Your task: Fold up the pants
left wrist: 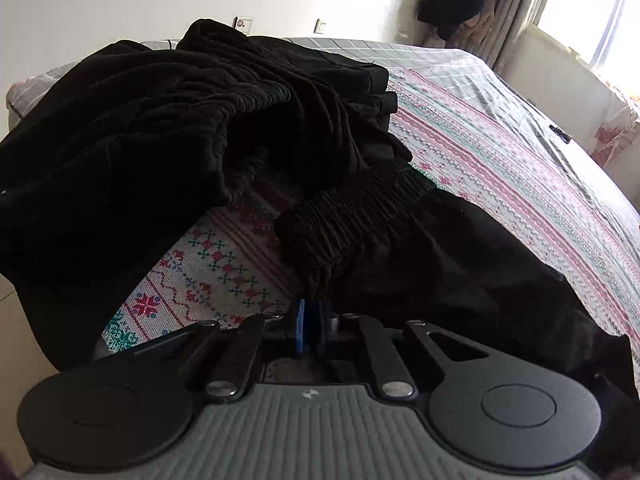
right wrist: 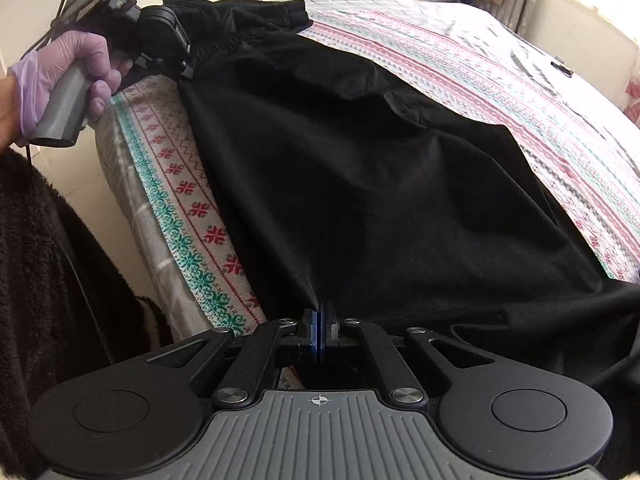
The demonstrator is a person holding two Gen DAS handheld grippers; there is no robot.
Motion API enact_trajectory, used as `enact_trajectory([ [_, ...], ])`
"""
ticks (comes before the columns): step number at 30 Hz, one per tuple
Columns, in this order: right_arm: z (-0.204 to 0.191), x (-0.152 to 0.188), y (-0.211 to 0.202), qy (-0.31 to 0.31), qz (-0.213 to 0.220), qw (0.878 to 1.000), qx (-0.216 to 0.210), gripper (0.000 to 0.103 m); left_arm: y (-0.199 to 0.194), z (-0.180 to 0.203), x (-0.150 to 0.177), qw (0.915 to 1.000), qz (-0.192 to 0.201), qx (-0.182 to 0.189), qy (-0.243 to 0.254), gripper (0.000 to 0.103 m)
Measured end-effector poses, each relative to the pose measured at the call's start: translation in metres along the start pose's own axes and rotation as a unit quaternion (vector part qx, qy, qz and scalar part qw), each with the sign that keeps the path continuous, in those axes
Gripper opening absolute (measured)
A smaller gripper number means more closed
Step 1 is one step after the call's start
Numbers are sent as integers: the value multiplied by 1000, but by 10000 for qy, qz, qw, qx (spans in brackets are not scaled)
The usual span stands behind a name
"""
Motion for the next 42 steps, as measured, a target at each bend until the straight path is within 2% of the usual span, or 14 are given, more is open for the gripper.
enact_trajectory([
  [3, 8, -2, -1, 297, -52, 9991, -288, 8, -7, 3, 2, 9997, 119, -177, 100, 43],
  [5, 13, 0, -4, 415, -76, 9984, -369, 11, -15, 5, 4, 9992, 151, -293, 226, 65],
  [6, 15, 1, -6, 471, -38, 9981, -385, 15, -19, 6, 4, 9990, 137, -312, 293, 71],
  [7, 18, 3, -10, 531, 20, 9978, -401, 24, -21, 8, 4, 9988, 151, -285, 359, 79],
  [8, 21, 4, -14, 599, 90, 9973, -425, 30, -27, 9, 7, 9986, 190, -238, 443, 80],
  [10, 28, 8, -21, 767, 251, 9957, -448, 57, -35, 11, 14, 9974, 242, -199, 648, 84],
  [12, 35, 13, -27, 941, 399, 9940, -380, 63, -42, 17, 22, 9957, 306, -192, 858, 87],
  [15, 51, 22, -35, 1192, 500, 9914, -181, 65, -46, 33, 32, 9925, 340, -83, 1169, 89],
  [18, 72, 29, -41, 1546, 537, 9865, 27, 69, -48, 56, 44, 9873, 260, 177, 1556, 90],
  [25, 128, 56, -49, 2483, 562, 9663, 382, 74, -44, 125, 74, 9714, -149, 919, 2184, 93],
  [28, 151, 72, -52, 2821, 516, 9563, 574, 75, -43, 158, 87, 9631, -220, 1173, 2412, 94],
  [34, 195, 97, -48, 3239, 287, 9383, 1176, 80, -41, 226, 122, 9439, -312, 1426, 2964, 100],
  [37, 217, 112, -45, 3476, 177, 9297, 1207, 84, -36, 254, 138, 9341, -436, 1569, 3178, 103],
  [42, 248, 131, -38, 3746, -35, 9183, 1278, 85, -25, 301, 154, 9154, -590, 1751, 3577, 103],
])
Point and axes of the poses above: each gripper's, at about its wrist camera, not at the fingertips, and y roughly the way its jaws point, z to its right, x to its underside, the point moved 2 cm from there along y, roughly the way its jaws point, and after that the axes turned 14 degrees about -z, right-handed, at the moved point
